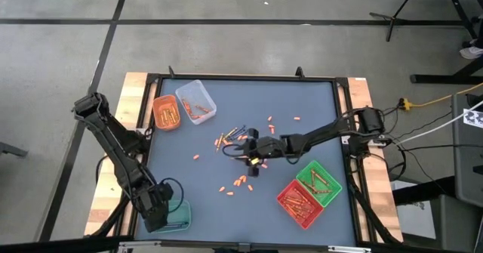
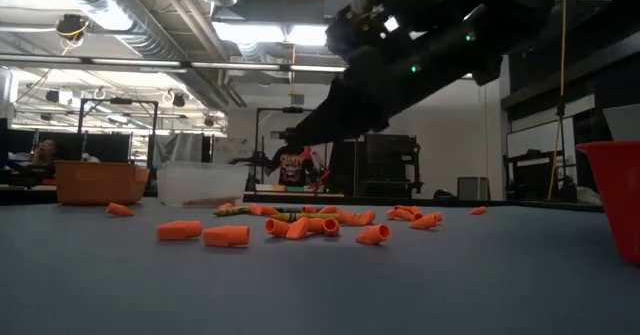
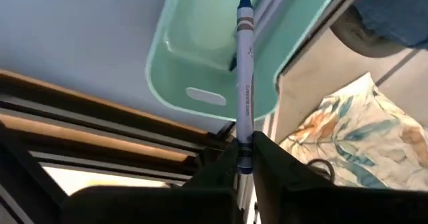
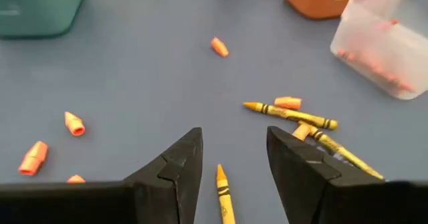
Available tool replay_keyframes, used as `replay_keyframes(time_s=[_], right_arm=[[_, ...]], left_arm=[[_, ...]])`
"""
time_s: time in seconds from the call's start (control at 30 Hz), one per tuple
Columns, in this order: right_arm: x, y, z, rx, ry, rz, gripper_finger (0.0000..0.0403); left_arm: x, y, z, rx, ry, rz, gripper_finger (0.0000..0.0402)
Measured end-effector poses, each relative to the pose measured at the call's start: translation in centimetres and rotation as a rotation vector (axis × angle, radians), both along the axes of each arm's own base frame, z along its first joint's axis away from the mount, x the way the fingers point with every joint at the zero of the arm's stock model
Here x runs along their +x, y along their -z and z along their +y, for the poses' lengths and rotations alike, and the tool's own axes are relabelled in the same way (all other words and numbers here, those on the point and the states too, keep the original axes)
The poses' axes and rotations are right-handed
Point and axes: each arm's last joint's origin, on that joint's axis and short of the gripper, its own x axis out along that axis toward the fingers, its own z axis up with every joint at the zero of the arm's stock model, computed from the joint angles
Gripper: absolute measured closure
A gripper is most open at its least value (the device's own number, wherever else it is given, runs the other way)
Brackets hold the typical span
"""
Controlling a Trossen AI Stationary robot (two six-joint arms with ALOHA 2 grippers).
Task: Sort crayons
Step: Put the blue crayon into the blue bin, then put the yellow crayon into the orange bin
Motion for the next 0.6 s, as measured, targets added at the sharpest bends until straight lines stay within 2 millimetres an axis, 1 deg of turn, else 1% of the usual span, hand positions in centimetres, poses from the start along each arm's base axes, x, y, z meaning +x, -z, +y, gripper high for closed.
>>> replay_keyframes(time_s=[0.17, 0.43, 0.6], right_arm=[[0.7, 1.2, 0.1, -0.007, -0.001, 0.045, 0.0237], [0.6, 1.8, -0.1, -0.015, 0.002, 0.085, 0.0237], [0.4, 2.3, -0.8, -0.028, 0.028, 0.139, 0.0237]], left_arm=[[0.0, 0.1, 0.2, 0.052, -0.021, -0.029, 0.0383], [-0.1, 0.2, 0.4, 0.081, -0.025, -0.026, 0.0315], [0.1, 0.3, 0.5, 0.123, -0.041, -0.091, 0.0289]])
